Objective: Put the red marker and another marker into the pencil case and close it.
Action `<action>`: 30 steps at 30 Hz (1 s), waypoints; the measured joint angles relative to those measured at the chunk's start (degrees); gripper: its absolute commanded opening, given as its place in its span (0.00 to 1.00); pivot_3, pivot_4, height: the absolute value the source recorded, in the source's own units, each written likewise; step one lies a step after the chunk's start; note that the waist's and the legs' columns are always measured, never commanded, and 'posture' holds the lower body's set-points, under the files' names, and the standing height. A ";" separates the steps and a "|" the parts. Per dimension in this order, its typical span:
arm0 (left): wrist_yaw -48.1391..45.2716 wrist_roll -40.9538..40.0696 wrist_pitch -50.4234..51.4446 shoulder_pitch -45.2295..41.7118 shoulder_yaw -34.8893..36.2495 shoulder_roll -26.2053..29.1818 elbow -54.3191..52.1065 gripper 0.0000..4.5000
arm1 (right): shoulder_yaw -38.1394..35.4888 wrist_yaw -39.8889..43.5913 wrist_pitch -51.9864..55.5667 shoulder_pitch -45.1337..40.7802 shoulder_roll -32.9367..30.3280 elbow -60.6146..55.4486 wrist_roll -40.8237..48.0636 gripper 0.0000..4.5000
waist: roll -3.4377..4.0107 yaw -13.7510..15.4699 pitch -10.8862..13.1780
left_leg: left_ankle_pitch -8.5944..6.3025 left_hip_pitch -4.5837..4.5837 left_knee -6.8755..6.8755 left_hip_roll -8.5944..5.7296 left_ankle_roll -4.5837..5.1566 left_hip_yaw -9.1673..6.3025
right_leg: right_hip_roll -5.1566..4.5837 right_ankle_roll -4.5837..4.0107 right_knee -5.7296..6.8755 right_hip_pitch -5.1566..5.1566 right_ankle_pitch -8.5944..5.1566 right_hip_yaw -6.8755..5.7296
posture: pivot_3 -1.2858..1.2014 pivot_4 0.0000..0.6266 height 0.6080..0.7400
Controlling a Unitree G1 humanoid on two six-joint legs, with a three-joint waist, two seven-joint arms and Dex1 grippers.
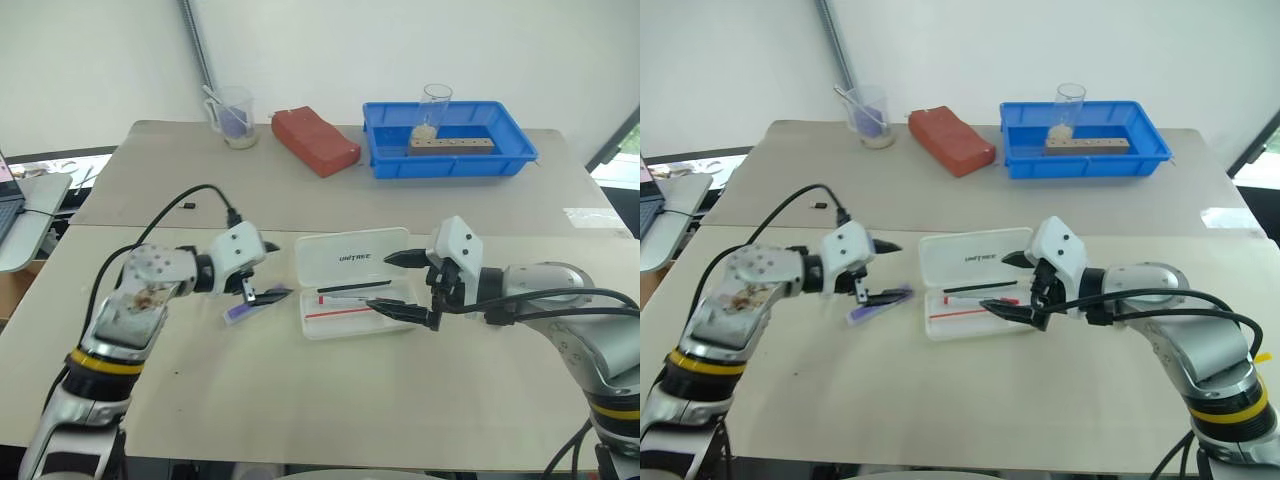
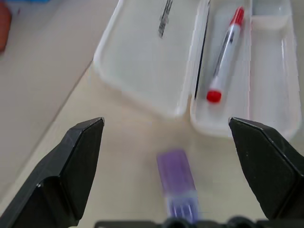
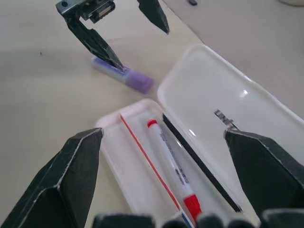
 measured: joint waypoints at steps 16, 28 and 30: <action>2.86 -0.52 -5.66 9.72 1.46 0.77 8.58 0.20 | 4.47 3.54 -0.43 -4.06 1.78 1.51 -0.57 1.00 | -0.13 1.10 0.01 | -0.01 0.04 -0.07 0.00 -0.02 0.11 | -0.33 -0.20 -0.03 -0.13 -0.05 -0.23 | 0.52 0.24 1.00; -5.20 -9.65 0.59 -0.53 4.32 9.92 -2.50 0.20 | -0.05 4.70 -1.25 0.85 -3.60 3.13 -1.08 1.00 | -0.20 1.05 -0.02 | -0.01 -0.05 -0.07 -0.04 -0.02 0.21 | -0.38 -0.17 -0.12 -0.02 -0.04 -0.23 | 0.52 0.24 1.00; -7.75 -11.26 2.47 -1.02 2.19 11.70 -7.17 0.20 | -1.35 5.67 -2.01 2.64 -5.59 4.07 -1.49 1.00 | -0.14 0.86 -0.04 | -0.01 -0.04 -0.08 -0.03 -0.02 0.20 | -0.33 -0.17 -0.09 -0.01 -0.05 -0.22 | 0.52 0.24 1.00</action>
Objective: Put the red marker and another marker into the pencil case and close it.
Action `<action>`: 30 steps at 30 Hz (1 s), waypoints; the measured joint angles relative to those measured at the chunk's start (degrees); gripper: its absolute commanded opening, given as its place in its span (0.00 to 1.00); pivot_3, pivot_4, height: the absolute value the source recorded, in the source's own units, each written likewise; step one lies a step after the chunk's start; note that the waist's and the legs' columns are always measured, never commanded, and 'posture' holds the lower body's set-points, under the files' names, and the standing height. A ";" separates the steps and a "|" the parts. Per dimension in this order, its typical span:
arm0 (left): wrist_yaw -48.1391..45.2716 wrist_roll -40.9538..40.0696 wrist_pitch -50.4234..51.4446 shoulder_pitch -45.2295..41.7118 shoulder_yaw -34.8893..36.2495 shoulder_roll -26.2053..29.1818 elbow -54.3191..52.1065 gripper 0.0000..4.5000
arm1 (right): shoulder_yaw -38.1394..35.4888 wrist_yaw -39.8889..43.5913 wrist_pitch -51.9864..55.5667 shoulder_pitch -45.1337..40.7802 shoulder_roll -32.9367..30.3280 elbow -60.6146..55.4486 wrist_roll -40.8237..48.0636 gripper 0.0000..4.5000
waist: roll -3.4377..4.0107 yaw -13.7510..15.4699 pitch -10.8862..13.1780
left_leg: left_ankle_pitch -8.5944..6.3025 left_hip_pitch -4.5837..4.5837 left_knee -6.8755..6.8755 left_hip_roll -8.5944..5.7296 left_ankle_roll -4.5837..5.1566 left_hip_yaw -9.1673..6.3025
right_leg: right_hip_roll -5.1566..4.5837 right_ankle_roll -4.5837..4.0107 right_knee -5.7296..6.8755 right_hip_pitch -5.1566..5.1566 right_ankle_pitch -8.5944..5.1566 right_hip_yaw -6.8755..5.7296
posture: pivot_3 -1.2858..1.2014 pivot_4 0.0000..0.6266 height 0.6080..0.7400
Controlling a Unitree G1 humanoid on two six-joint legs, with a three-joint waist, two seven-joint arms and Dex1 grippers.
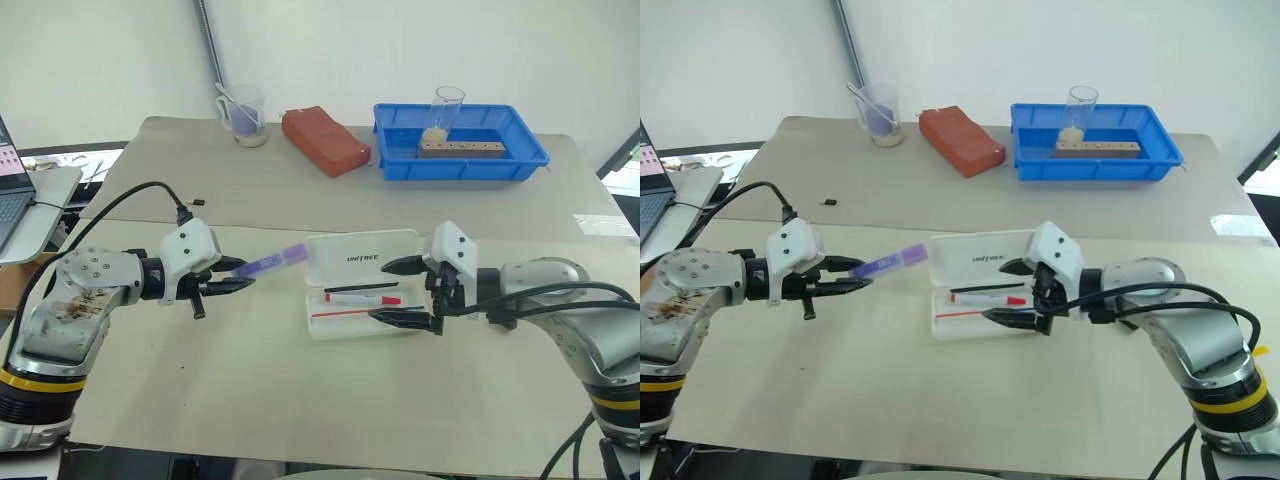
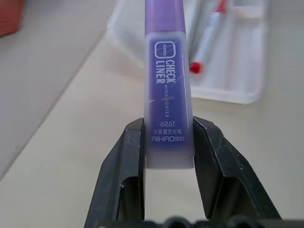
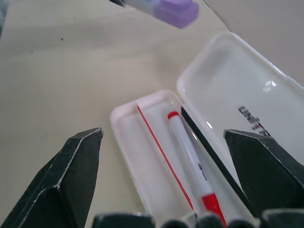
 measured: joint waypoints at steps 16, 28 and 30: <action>6.64 15.33 -1.47 -11.53 -26.43 -16.13 5.78 0.20 | -4.02 1.87 -2.96 8.78 -2.73 1.54 -1.50 1.00 | 0.00 0.17 0.03 | -0.01 -0.04 0.20 -0.10 0.05 -0.23 | 0.25 0.09 0.07 0.03 -0.02 0.23 | 0.52 0.24 1.00; 7.29 16.95 -1.01 -11.44 -26.87 -17.52 6.85 0.20 | -4.85 0.27 -2.96 8.82 -2.46 0.69 -1.43 1.00 | 0.01 0.28 0.03 | -0.01 -0.04 0.27 -0.11 0.05 -0.24 | 0.25 0.12 0.08 0.07 -0.01 0.22 | 0.52 0.24 1.00; 7.04 16.94 -1.01 -11.43 -26.87 -17.53 6.83 0.20 | -4.83 0.24 -2.96 8.45 -2.41 0.70 -1.44 1.00 | 0.01 0.28 0.03 | -0.01 -0.04 0.27 -0.11 0.05 -0.24 | 0.25 0.12 0.08 0.07 -0.01 0.22 | 0.52 0.24 1.00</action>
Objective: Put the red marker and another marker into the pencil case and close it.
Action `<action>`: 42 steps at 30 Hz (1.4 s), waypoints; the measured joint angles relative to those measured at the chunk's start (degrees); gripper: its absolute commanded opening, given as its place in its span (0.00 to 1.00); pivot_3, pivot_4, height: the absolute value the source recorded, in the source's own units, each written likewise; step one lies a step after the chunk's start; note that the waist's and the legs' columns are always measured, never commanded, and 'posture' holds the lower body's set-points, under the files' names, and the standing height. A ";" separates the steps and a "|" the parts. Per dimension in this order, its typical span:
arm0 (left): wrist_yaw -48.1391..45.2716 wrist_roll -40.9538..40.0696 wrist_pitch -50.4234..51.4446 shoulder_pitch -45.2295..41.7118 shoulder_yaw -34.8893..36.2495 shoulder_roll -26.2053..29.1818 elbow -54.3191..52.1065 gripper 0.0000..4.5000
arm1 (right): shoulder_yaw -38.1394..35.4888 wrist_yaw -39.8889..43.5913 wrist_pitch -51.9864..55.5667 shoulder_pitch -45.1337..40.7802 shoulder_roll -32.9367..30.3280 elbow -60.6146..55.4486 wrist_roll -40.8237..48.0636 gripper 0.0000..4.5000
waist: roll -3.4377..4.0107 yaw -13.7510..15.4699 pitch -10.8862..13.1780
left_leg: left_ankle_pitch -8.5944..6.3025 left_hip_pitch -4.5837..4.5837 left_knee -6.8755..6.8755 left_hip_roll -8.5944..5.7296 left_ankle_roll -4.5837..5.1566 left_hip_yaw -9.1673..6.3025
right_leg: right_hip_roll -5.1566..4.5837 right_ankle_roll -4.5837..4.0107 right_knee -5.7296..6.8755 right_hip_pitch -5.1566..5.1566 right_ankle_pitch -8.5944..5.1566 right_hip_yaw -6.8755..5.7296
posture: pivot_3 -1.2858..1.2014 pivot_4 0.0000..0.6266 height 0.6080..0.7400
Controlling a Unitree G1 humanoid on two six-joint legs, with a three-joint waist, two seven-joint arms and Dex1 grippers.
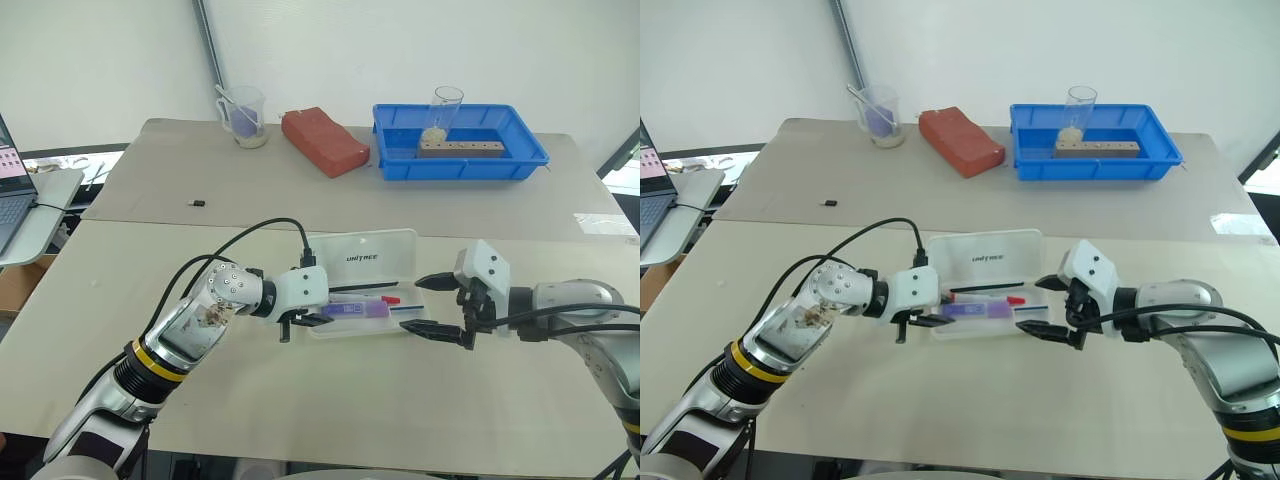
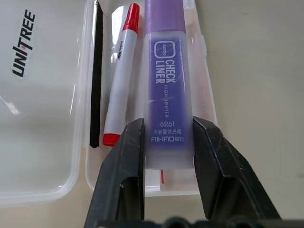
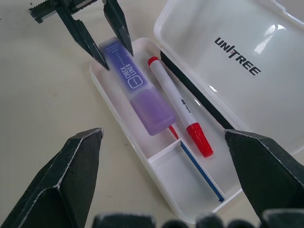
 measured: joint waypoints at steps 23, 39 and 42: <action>-11.02 -8.41 -3.35 1.42 8.80 10.85 -3.18 0.99 | -0.85 1.71 -1.68 0.73 -3.51 4.68 -2.88 1.00 | 0.07 0.19 -0.03 | 0.00 0.01 0.02 0.01 0.00 0.01 | -0.02 0.00 -0.02 0.01 0.00 -0.05 | 0.52 0.24 1.00; -13.52 -17.73 -9.50 -12.28 12.55 -2.60 -1.66 0.99 | -2.90 7.06 -16.14 6.45 -9.19 32.34 -16.50 1.00 | 0.35 -0.35 0.00 | -0.33 0.10 0.70 -0.07 0.54 -0.03 | 0.01 0.27 -0.09 0.55 -0.04 0.02 | 0.52 0.24 1.00; -13.56 -17.60 -9.78 -12.27 12.41 -2.68 -1.62 0.99 | -1.92 7.25 -16.41 4.30 -8.82 35.13 -17.72 1.00 | 0.36 -0.45 0.01 | -0.34 0.14 0.72 -0.08 0.54 -0.02 | -0.01 0.28 -0.11 0.61 -0.04 0.04 | 0.52 0.24 1.00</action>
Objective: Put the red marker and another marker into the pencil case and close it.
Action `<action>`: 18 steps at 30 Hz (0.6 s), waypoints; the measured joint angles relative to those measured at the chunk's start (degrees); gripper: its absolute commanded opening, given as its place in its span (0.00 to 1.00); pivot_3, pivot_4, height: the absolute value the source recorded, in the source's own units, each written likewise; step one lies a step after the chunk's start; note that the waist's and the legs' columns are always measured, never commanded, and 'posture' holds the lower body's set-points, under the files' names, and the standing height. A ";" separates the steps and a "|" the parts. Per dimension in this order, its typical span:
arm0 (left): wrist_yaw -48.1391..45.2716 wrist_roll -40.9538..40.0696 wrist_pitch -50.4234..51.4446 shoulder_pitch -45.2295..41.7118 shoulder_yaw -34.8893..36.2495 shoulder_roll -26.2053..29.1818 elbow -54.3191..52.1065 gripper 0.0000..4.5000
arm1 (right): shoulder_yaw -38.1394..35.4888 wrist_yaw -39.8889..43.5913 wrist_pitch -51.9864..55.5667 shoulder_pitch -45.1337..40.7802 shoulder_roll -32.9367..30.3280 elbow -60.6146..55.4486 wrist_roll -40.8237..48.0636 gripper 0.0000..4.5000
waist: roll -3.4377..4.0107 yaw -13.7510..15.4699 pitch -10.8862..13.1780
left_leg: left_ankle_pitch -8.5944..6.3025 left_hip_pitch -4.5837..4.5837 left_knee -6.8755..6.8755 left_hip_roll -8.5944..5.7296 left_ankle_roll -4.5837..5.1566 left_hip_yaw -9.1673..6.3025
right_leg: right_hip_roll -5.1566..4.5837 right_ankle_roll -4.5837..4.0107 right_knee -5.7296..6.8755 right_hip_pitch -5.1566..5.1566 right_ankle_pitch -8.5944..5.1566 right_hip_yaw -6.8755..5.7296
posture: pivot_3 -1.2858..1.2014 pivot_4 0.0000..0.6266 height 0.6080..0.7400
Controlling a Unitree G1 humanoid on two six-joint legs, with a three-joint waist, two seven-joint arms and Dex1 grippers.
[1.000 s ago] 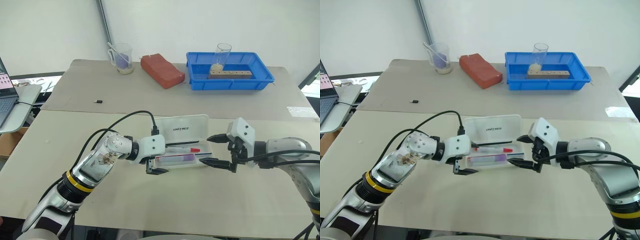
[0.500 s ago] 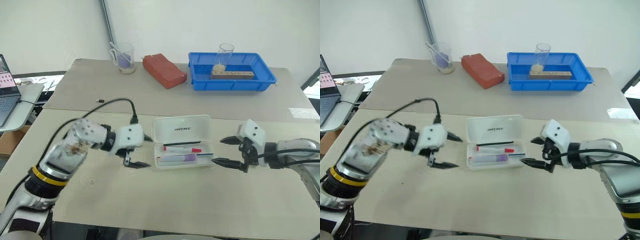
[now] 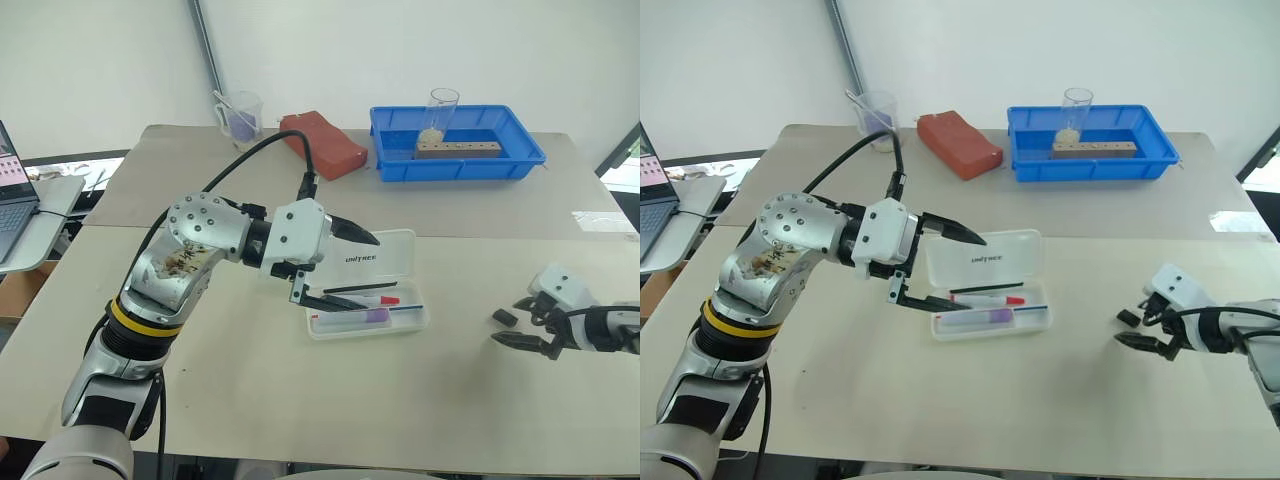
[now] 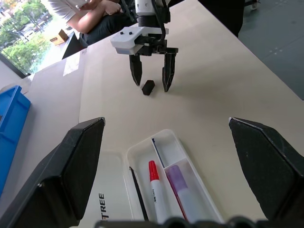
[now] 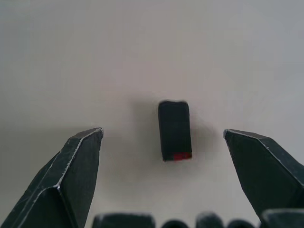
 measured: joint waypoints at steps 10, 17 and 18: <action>0.28 0.06 -0.63 0.65 0.03 0.70 -0.12 1.00 | 1.11 1.42 -1.63 -2.28 0.85 3.47 -1.35 0.29 | 0.00 0.14 0.02 | 0.00 0.19 0.00 -0.03 -0.01 0.00 | -0.05 0.04 -0.07 0.27 -0.02 -0.01 | 0.52 0.24 1.00; 0.35 0.05 -0.67 1.37 0.34 1.89 -0.11 1.00 | 1.44 3.51 -1.42 -2.83 1.89 -2.10 0.05 0.05 | 0.04 -0.15 0.03 | -0.01 0.21 -0.03 -0.02 0.00 -0.01 | -0.04 0.04 -0.05 0.25 -0.03 0.01 | 0.52 0.24 1.00; 0.19 0.03 -0.66 1.72 0.35 2.36 -0.12 1.00 | 2.12 4.14 -0.79 -3.64 2.55 -5.49 0.50 0.05 | 0.06 -0.44 0.04 | -0.01 0.21 -0.05 -0.02 0.00 -0.02 | -0.03 0.04 -0.04 0.24 -0.03 0.01 | 0.52 0.24 1.00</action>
